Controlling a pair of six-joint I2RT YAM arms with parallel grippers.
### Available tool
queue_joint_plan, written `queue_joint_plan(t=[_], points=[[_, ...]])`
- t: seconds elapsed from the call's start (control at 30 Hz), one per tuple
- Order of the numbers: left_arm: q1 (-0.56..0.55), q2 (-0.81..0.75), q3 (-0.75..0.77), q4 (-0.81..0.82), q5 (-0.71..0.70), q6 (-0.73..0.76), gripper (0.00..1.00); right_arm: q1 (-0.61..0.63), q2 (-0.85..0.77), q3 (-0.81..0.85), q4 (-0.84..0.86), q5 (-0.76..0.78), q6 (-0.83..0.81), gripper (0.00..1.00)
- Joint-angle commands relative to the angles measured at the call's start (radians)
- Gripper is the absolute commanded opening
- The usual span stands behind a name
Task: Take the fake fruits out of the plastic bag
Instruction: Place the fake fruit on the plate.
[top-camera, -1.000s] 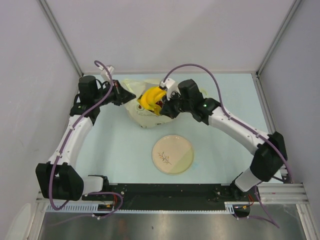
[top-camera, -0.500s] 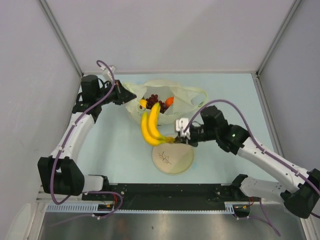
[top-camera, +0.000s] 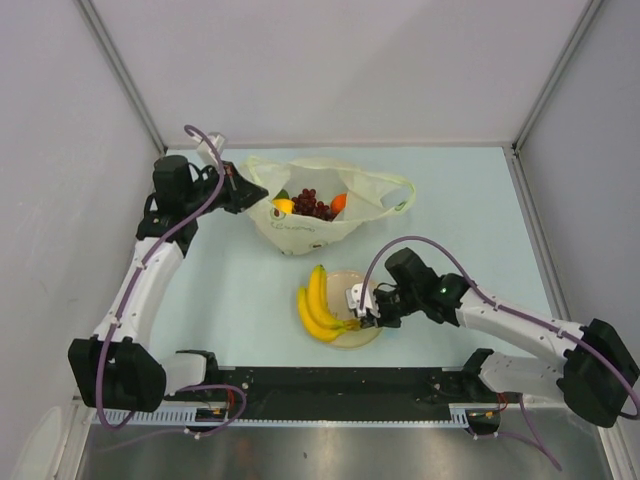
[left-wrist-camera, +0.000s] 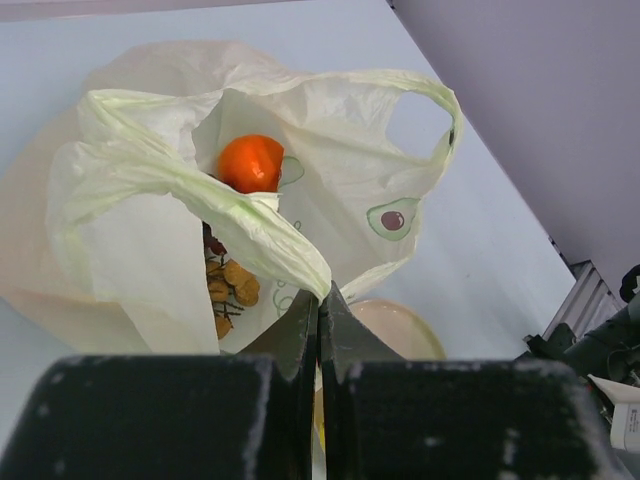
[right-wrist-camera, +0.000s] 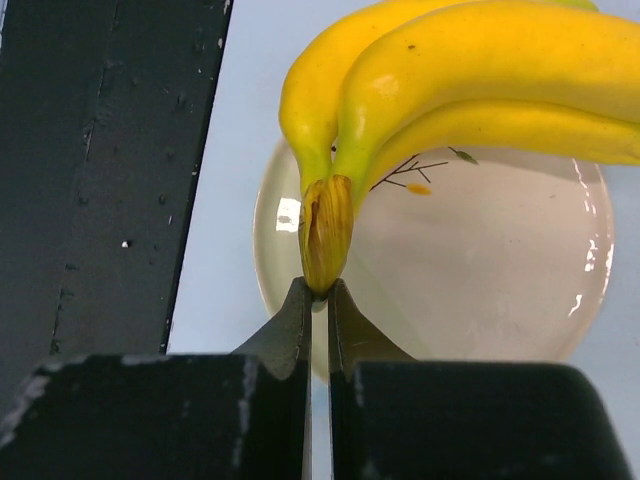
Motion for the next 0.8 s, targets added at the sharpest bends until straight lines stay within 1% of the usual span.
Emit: queue_joint_plan(t=[0.0, 0.1, 0.2, 0.23, 0.27, 0.3, 0.33, 0.37, 0.4, 0.43, 0.5, 0.53, 0.63, 0.7, 0.77], points=[[-0.001, -0.036, -0.020, -0.004, -0.007, 0.036, 0.01, 0.018, 0.026, -0.018, 0.118, -0.036, 0.045, 0.00], [-0.001, -0.045, -0.025, -0.014, -0.011, 0.047, 0.01, 0.023, 0.043, -0.030, 0.142, -0.042, 0.093, 0.00], [-0.001, -0.053, -0.031, -0.016, -0.011, 0.050, 0.01, 0.026, 0.069, -0.032, 0.120, -0.039, 0.102, 0.00], [-0.001, -0.053, -0.033, -0.017, -0.011, 0.050, 0.01, 0.024, 0.078, -0.033, 0.116, -0.033, 0.101, 0.04], [-0.001, -0.058, -0.034, -0.016, -0.011, 0.048, 0.01, 0.021, 0.086, -0.037, 0.113, -0.031, 0.101, 0.21], [-0.001, -0.056, -0.039, -0.014, -0.008, 0.048, 0.01, 0.026, 0.089, -0.037, 0.119, -0.017, 0.107, 0.27], [-0.001, -0.061, -0.040, -0.013, -0.008, 0.047, 0.01, 0.026, 0.089, -0.038, 0.126, -0.013, 0.111, 0.50], [-0.001, -0.061, -0.042, -0.013, -0.008, 0.047, 0.01, 0.024, 0.090, -0.040, 0.132, -0.008, 0.128, 0.60], [-0.001, -0.061, -0.046, -0.011, -0.007, 0.044, 0.01, 0.024, 0.087, -0.040, 0.145, 0.001, 0.136, 0.65], [-0.001, -0.061, -0.045, -0.010, -0.005, 0.042, 0.01, 0.024, 0.086, -0.037, 0.150, 0.009, 0.148, 0.70], [-0.001, -0.058, -0.045, -0.005, -0.002, 0.036, 0.01, 0.024, 0.074, -0.032, 0.150, 0.029, 0.167, 0.73], [-0.001, -0.058, -0.046, -0.004, -0.002, 0.034, 0.01, 0.024, 0.067, -0.029, 0.141, 0.035, 0.168, 0.77], [-0.001, -0.055, -0.043, -0.004, 0.002, 0.033, 0.01, 0.017, 0.026, 0.008, 0.086, 0.058, 0.191, 0.84], [-0.001, -0.053, -0.045, -0.005, 0.009, 0.030, 0.01, 0.007, -0.008, 0.061, 0.015, 0.062, 0.187, 0.87], [-0.001, -0.058, -0.050, -0.008, 0.013, 0.025, 0.01, -0.006, -0.058, 0.107, 0.012, 0.098, 0.223, 0.87]])
